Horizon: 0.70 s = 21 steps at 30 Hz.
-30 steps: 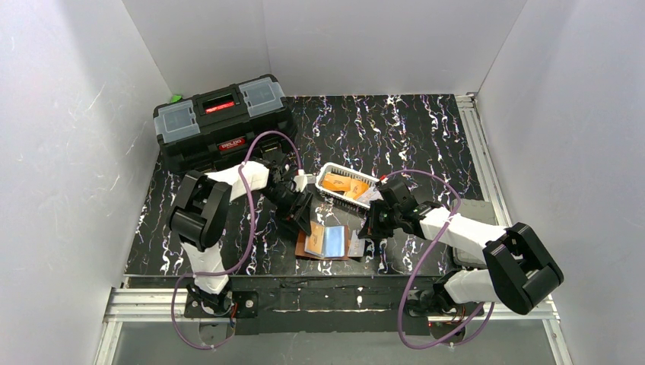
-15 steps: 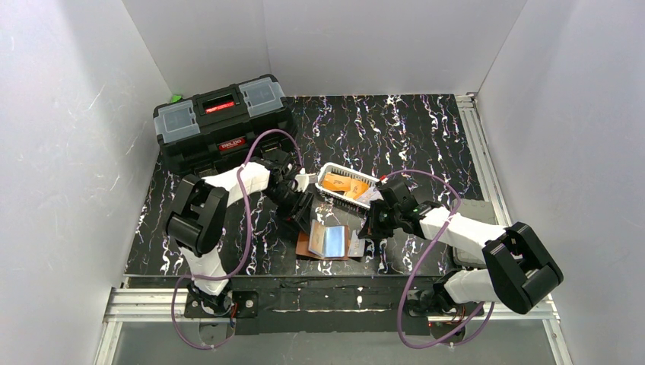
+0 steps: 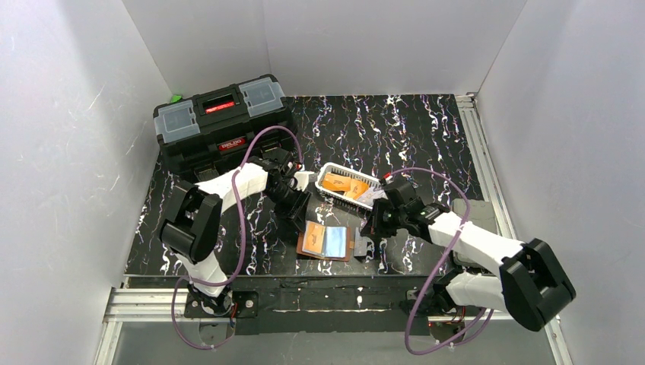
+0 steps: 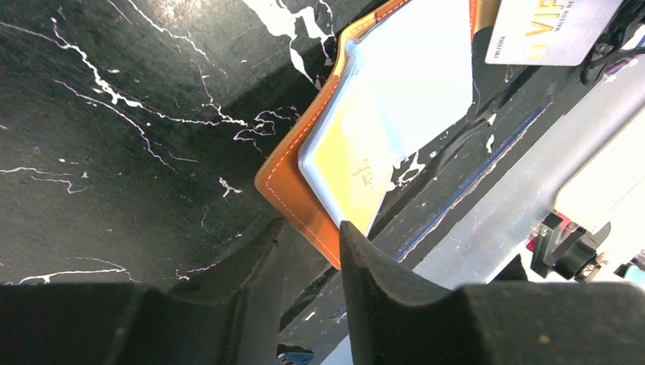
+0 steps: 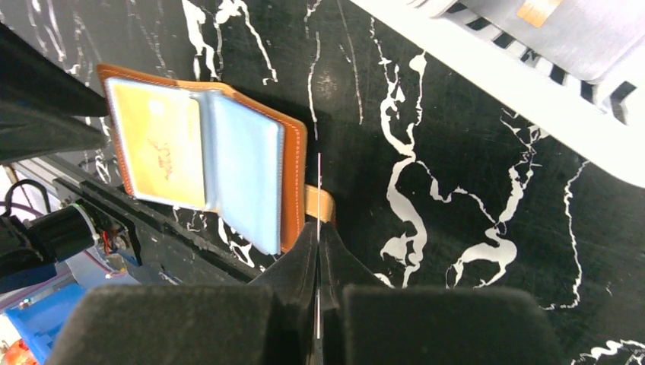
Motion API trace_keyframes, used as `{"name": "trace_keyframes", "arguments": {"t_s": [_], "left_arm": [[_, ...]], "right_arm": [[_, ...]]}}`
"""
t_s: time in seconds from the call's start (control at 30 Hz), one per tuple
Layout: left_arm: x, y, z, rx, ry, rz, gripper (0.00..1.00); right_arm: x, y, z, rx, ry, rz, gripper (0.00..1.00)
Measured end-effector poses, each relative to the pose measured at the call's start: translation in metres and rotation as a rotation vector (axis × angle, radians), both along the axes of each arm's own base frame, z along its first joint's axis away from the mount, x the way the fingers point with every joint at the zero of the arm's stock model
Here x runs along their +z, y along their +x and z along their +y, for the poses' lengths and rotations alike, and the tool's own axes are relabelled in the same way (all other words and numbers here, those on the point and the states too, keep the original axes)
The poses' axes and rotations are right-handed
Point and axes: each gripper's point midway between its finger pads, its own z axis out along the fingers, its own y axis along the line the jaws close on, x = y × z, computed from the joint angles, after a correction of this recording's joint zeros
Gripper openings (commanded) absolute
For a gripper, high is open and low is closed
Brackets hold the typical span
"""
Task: Put the credit cards into the card holder
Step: Insert the credit card into the card holder.
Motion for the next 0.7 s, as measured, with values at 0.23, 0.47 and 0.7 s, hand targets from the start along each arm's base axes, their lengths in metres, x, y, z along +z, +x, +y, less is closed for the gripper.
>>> {"name": "trace_keyframes", "arguments": {"t_s": [0.23,0.47,0.7], "left_arm": [[0.001,0.003,-0.001,0.002,-0.009,-0.020,0.26],[0.000,0.002,-0.001,0.002,-0.008,-0.018,0.25],[0.000,0.002,-0.001,0.002,-0.008,-0.018,0.24]], "right_arm": [[0.023,0.003,-0.002,-0.004,0.030,-0.073,0.01],[0.030,0.007,0.005,-0.008,0.066,-0.089,0.01],[0.024,0.013,0.010,-0.015,0.074,-0.084,0.01]]}}
